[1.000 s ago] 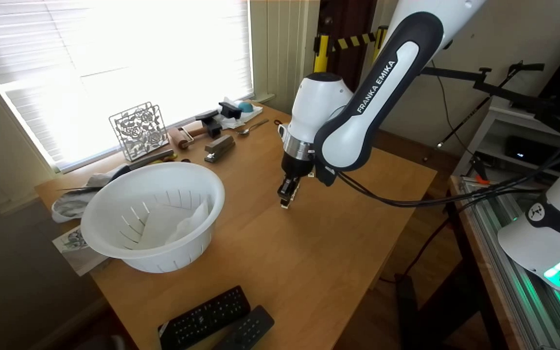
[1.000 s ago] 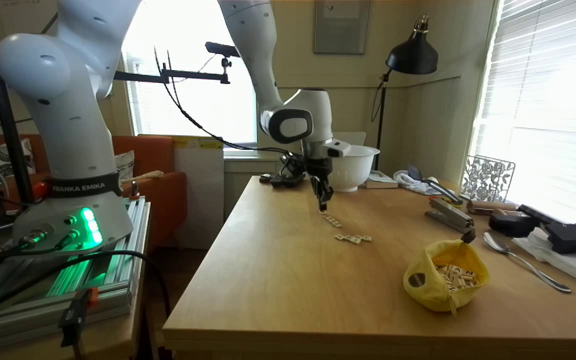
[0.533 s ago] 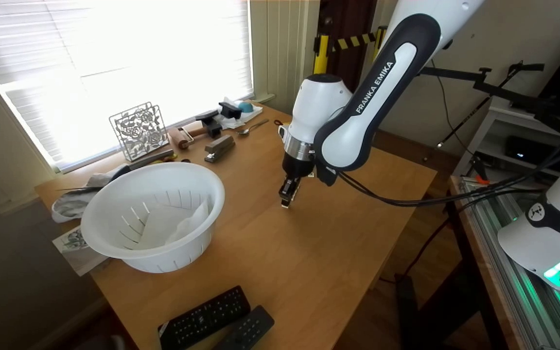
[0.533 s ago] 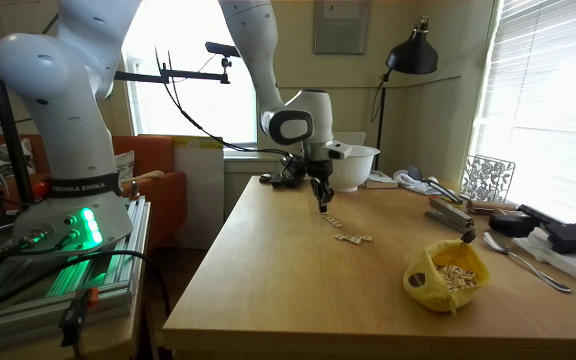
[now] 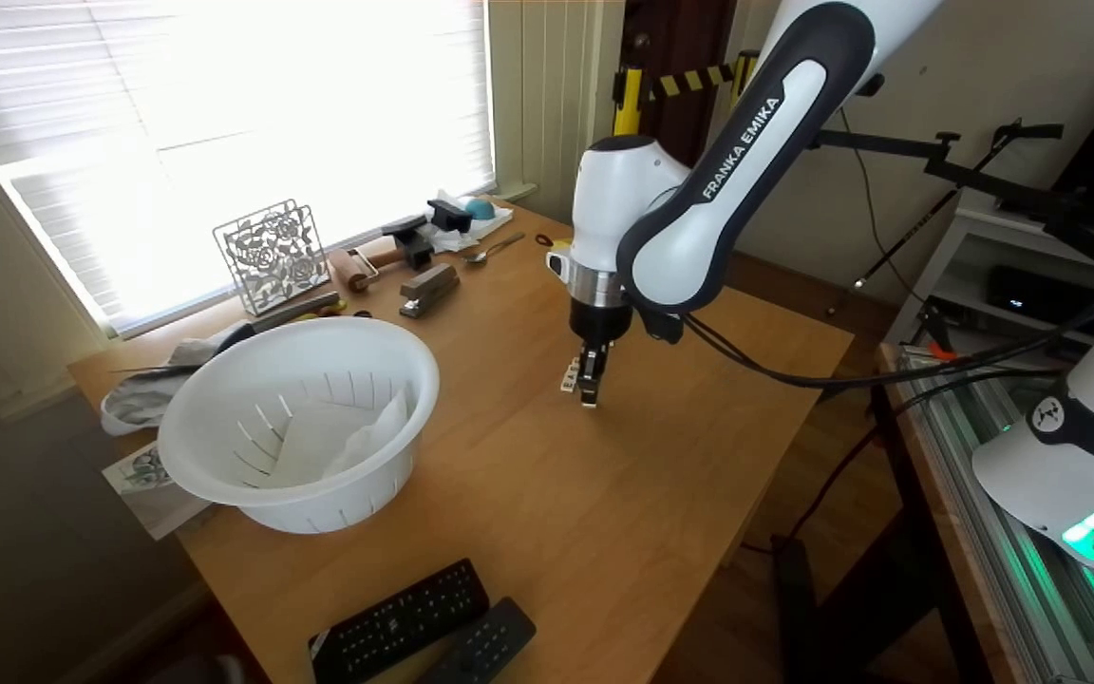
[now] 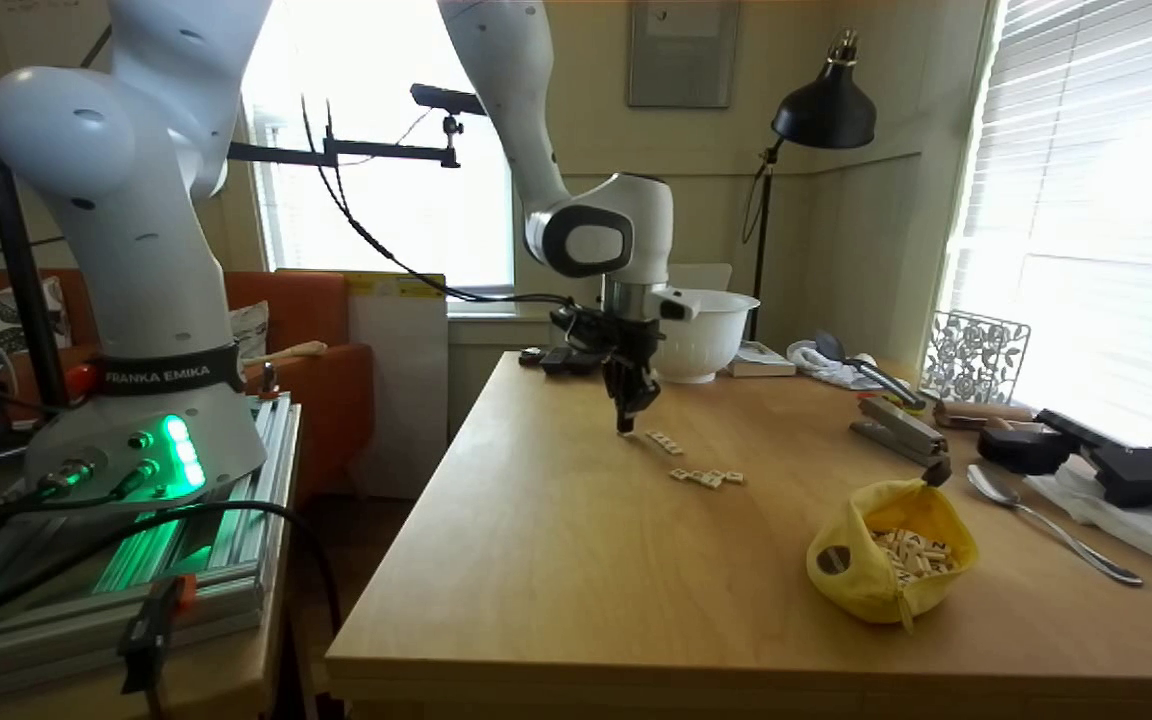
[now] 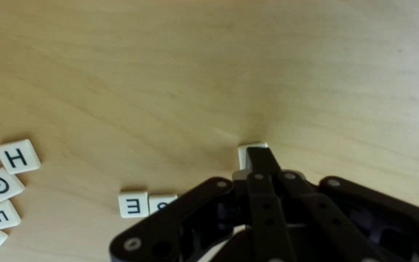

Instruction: Create the word 'Ease' with the tiles.

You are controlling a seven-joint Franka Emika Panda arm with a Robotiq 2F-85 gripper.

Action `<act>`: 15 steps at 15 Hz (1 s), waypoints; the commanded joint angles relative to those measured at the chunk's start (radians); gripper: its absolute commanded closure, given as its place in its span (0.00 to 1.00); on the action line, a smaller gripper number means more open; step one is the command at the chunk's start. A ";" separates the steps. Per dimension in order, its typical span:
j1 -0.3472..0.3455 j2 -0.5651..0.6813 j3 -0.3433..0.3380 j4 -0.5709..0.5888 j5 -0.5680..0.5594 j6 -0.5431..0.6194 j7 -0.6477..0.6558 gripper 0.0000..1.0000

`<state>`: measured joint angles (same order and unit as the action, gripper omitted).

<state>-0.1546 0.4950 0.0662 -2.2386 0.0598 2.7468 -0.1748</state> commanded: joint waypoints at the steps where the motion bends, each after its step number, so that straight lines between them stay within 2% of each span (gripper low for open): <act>1: 0.014 -0.038 -0.050 -0.039 -0.065 -0.093 -0.042 1.00; 15: 0.046 -0.035 -0.272 -0.022 -0.273 -0.080 0.047 1.00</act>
<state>-0.1245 0.4660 -0.1724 -2.2603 -0.1634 2.6584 -0.1799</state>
